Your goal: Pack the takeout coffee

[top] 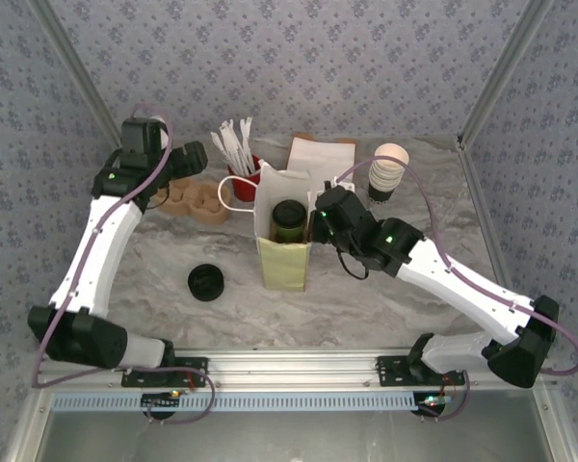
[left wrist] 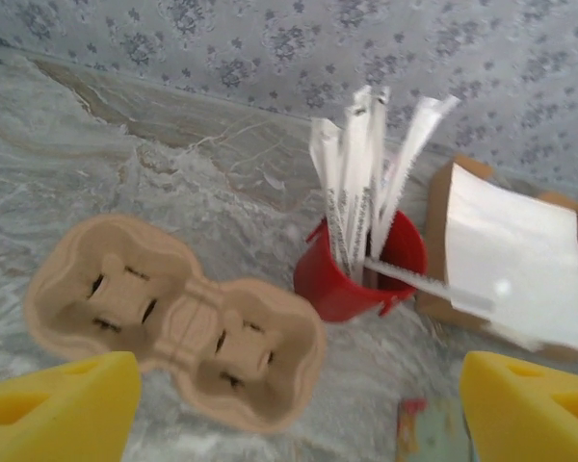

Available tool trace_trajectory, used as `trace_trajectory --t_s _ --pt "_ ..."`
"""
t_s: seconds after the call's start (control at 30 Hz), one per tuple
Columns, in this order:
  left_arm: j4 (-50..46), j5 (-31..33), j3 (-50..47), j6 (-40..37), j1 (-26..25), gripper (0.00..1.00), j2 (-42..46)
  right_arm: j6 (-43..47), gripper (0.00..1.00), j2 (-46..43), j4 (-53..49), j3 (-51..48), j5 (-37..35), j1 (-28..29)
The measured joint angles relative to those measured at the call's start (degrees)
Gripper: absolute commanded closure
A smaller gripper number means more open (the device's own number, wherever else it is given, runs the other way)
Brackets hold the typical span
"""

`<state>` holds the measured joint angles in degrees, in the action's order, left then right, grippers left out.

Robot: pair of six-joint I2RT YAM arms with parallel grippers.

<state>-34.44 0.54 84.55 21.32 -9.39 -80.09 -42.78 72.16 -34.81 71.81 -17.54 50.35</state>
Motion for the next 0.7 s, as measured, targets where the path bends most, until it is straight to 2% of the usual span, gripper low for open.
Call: trace_trajectory --t_s 0.13,0.33,0.7 --pt "9.7 -4.4 -2.5 1.1 3.7 0.29 -7.0 0.7 0.74 0.0 -1.2 0.7 0.9 -1.7" --pt "17.9 -8.2 -0.9 0.9 4.2 0.32 -16.9 2.1 0.59 -0.5 -3.4 2.5 2.2 -4.3" --pt "22.8 -11.4 5.7 1.0 4.1 0.46 -24.3 4.7 0.53 -6.6 -7.2 4.2 3.2 -9.2"
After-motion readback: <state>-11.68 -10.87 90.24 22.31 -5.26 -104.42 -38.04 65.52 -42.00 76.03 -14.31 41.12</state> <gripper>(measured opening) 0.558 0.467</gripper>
